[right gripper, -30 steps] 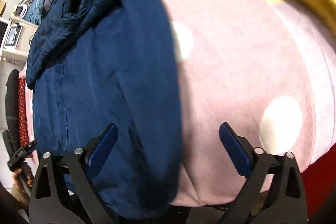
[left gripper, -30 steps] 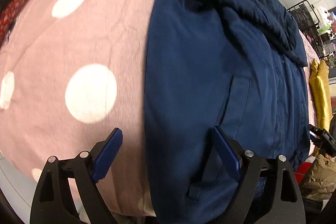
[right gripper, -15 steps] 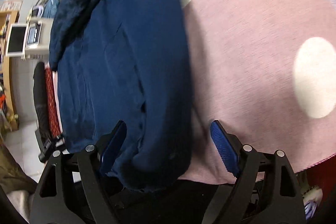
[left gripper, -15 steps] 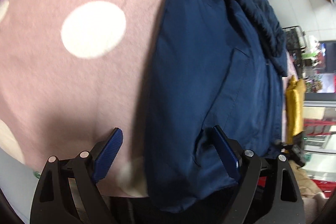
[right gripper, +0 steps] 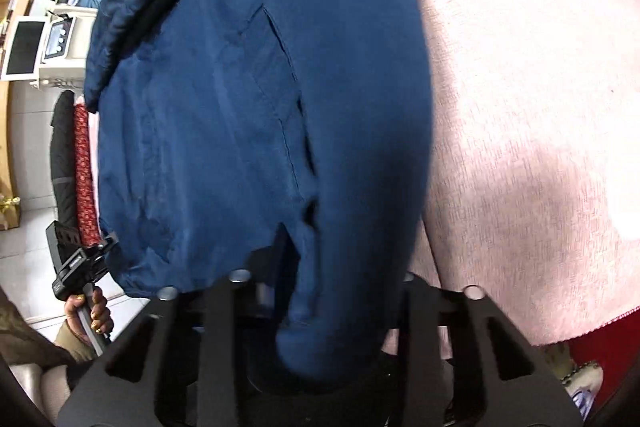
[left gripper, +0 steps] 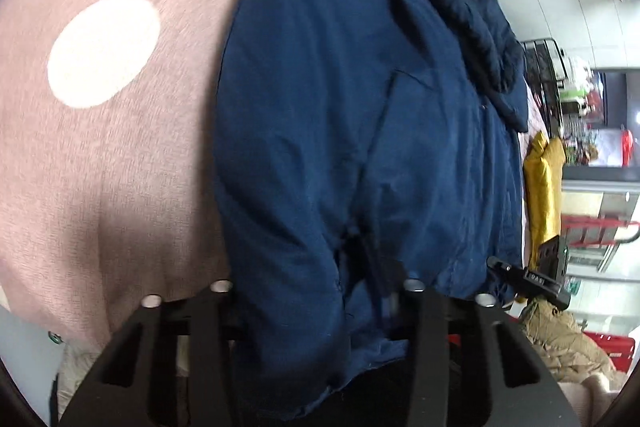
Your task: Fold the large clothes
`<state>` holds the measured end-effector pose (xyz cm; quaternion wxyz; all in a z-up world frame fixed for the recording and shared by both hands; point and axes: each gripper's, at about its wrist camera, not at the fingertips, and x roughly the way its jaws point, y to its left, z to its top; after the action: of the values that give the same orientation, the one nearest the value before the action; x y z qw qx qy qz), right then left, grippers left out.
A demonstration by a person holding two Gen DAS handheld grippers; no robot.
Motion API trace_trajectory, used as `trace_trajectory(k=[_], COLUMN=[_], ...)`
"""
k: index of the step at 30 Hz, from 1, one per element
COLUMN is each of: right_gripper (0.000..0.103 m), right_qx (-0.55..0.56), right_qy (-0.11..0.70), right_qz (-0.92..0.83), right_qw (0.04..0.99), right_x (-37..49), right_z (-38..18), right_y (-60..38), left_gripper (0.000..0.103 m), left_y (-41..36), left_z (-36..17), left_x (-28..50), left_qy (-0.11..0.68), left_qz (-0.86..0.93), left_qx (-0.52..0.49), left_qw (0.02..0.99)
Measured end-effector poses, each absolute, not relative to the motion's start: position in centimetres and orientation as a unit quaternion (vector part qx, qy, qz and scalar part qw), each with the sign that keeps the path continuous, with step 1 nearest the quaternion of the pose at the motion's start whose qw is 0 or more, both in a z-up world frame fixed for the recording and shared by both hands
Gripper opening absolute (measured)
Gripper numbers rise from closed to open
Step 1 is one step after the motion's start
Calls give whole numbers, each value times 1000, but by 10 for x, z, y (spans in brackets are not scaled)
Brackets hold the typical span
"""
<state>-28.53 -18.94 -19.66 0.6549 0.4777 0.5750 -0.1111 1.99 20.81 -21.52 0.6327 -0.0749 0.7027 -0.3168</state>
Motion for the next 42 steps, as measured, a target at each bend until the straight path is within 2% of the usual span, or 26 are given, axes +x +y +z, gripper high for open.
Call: trace_trajectory(k=[1,4,12,17,21,25,35,42], right_gripper=[23,17,15,15,15,15,15,15], right_qx=[479,476,483,507,500,499,425,451], right_qy=[571,560,580,597,613,607,543,475], right_qz=[-110,-101,-77,-78,-87,-67,-9,-51], right_qw=[658,671,651,617,606,615,724,753], right_x=[-288,-294,-321,-339,-321,-303,-206,-144], right_z=[-193,-175,-152,-162,-172,-160,-91,-73], right_y=[-189,-186,-165,-153,-155,-159,-207,-293], left_gripper=[24,19,17,17,16,16,15,15], left_y=[208,215,229,242,228,215,167,126], left_z=[-213,-201,-186,-206,-214,-195,-121,-91], left_x=[20,14,-11,-19,-17,-10,78,174], left_qy=[703,706,741,767,770,756,661,605], left_qz=[-320,-340,-375,-343,-334,-357,-403,-378], left_qx=[-73,-72,-6,-30,-18,8,-27,-24], left_qw=[631,617,557,541,543,548,632,700])
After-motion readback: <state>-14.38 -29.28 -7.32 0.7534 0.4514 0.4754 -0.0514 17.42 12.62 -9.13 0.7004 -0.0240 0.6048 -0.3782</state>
